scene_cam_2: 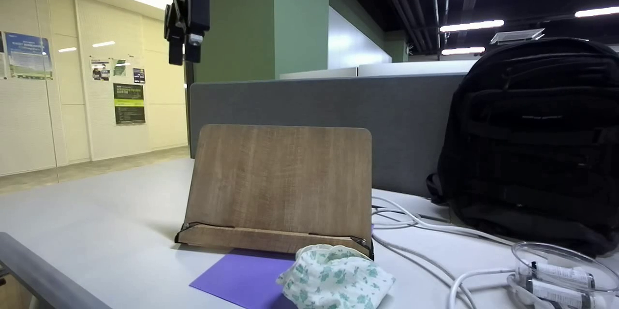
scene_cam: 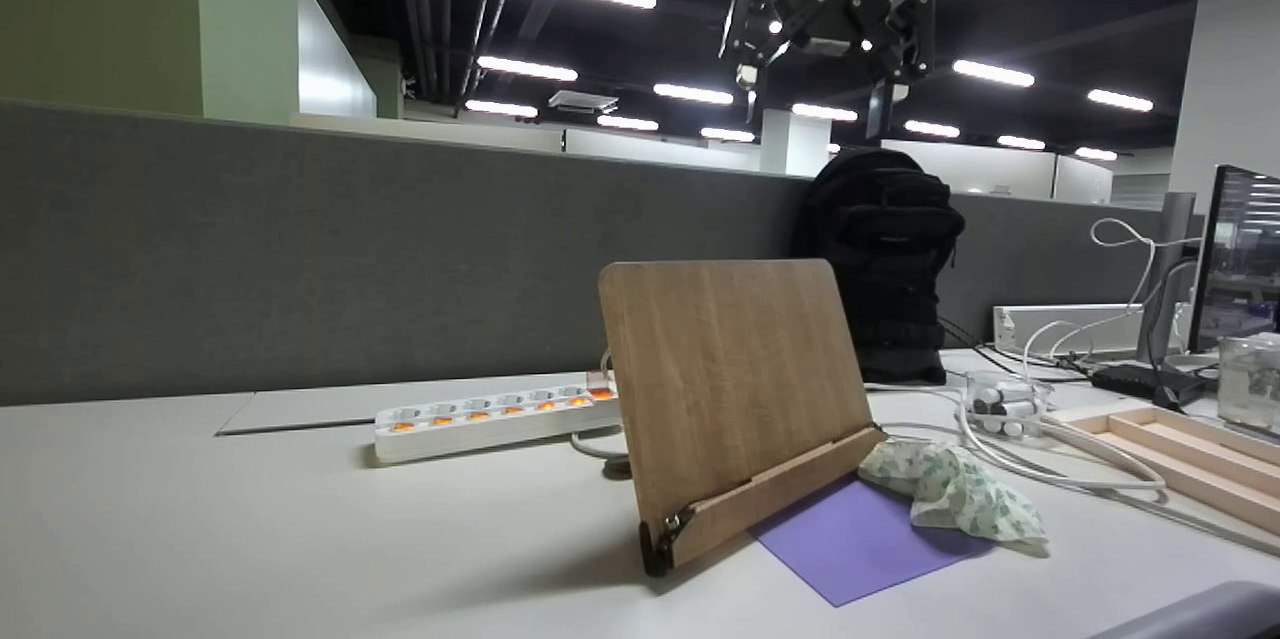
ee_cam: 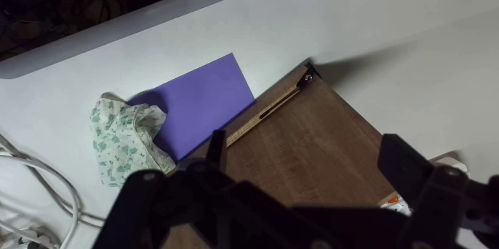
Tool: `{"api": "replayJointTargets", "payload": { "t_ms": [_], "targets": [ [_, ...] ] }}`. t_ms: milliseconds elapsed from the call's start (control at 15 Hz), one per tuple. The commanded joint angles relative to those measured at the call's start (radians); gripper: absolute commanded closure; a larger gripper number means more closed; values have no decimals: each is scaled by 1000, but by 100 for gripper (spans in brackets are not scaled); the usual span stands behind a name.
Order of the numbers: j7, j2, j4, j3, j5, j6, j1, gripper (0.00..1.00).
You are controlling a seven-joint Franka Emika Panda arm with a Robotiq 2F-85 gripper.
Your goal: Place the cloth on the wooden board
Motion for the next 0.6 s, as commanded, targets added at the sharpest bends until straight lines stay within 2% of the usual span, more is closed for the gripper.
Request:
{"api": "replayJointTargets", "payload": {
  "t_ms": [0,133,400,533],
  "targets": [
    [8,31,-11,-20,-26,34,-9,0],
    [-1,56,-38,-41,-46,85,-31,0],
    [-24,142,-117,-101,-76,309,-84,0],
    [-71,209,-127,-140,-67,381,-95,0]
  ]
}}
